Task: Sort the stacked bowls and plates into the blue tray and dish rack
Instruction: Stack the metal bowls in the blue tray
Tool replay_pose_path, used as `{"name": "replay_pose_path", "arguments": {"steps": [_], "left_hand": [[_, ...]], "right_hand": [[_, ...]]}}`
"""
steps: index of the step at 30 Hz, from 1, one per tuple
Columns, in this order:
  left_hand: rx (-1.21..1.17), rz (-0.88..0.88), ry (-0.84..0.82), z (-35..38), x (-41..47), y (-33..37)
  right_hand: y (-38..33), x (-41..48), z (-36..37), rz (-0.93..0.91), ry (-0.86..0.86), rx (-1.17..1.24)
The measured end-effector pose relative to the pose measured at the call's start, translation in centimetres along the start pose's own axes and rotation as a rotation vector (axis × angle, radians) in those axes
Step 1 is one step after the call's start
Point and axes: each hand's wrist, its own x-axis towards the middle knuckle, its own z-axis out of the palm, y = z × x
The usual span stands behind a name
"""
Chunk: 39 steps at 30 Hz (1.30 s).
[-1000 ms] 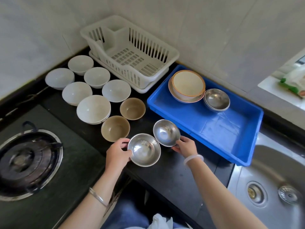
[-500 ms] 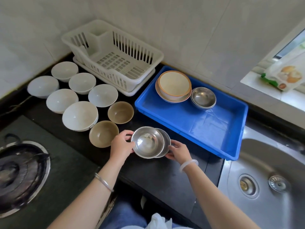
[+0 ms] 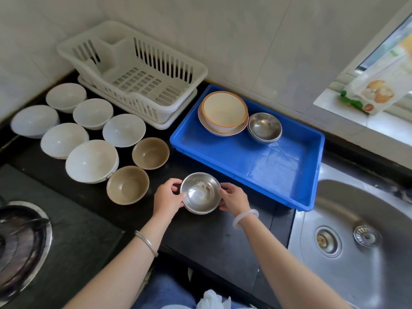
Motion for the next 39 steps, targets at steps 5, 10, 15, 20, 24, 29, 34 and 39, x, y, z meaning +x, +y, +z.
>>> {"name": "replay_pose_path", "arguments": {"steps": [5, 10, 15, 20, 24, 29, 34, 39], "left_hand": [[-0.174, -0.184, -0.063, 0.2, -0.2, -0.7], [-0.275, -0.204, -0.095, 0.0, -0.1, 0.8], [-0.362, -0.09, -0.149, -1.0, 0.7, 5.0], [-0.406, -0.022, -0.208, 1.3, 2.3, 10.4], [-0.346, 0.05, -0.222, 5.6, 3.9, 14.3], [-0.212, 0.12, -0.25, 11.3, 6.4, 18.8], [-0.056, 0.192, -0.185, 15.1, 8.5, 22.0], [0.081, 0.229, -0.104, 17.5, 9.6, 22.4]], "right_hand": [[0.4, -0.2, 0.3, 0.027, -0.014, 0.06], [-0.5, -0.3, -0.4, -0.05, 0.0, 0.102], [-3.2, 0.3, -2.3, -0.086, 0.062, 0.229], [-6.3, 1.8, -6.2, -0.134, 0.168, 0.289], [-7.6, 3.8, -10.5, -0.138, 0.274, 0.299], [-8.3, 7.3, -15.5, -0.081, 0.378, 0.288], [-9.0, 11.0, -18.3, -0.054, 0.46, 0.255], [-9.4, 13.4, -19.1, -0.044, 0.47, 0.173]]}}
